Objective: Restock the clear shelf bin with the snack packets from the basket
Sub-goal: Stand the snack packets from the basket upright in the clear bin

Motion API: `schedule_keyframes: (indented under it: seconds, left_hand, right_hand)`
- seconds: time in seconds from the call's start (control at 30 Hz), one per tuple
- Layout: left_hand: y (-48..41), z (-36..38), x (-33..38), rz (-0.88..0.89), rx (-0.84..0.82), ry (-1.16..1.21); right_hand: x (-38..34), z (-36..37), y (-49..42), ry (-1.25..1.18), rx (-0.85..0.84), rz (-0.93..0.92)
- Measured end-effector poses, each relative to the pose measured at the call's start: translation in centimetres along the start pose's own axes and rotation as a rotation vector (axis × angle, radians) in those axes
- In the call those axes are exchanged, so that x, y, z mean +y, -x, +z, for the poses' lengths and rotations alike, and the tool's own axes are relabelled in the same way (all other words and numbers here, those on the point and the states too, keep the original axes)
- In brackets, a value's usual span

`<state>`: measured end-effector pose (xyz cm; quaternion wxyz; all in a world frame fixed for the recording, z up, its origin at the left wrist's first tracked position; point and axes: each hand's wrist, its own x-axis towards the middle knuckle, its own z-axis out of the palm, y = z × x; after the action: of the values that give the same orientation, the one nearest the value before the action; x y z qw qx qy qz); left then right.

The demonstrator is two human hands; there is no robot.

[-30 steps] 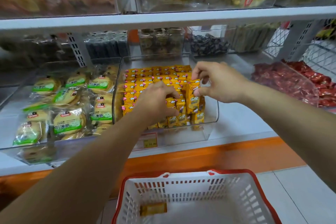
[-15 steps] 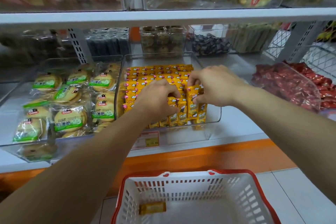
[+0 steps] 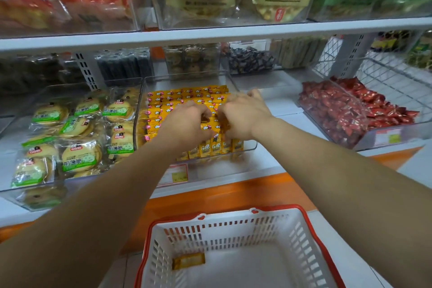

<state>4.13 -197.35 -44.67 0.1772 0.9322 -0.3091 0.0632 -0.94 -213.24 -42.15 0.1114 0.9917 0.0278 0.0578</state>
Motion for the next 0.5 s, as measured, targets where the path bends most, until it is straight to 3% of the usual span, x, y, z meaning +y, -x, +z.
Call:
schedule_keyframes:
  seconds: [0.13,0.27,0.37,0.5]
  left_hand:
    - [5.0,-3.2,2.5,0.133,0.091,0.054]
    - [12.8,0.0,3.1,0.399,-0.265,-0.121]
    - [16.4,6.5,2.5,0.289,-0.591,-0.125]
    - [20.1,16.7,-0.9,-0.016,-0.723,-0.079]
  right_hand:
    - [0.5,-1.3,4.4,-0.319,0.208,0.061]
    - [0.3,3.0,11.5,-0.828,0.085,0.067]
    - [-0.9,10.1,15.4,-0.912,-0.141,0.124]
    - [-3.1,21.1,19.8,-0.964,-0.448,0.233]
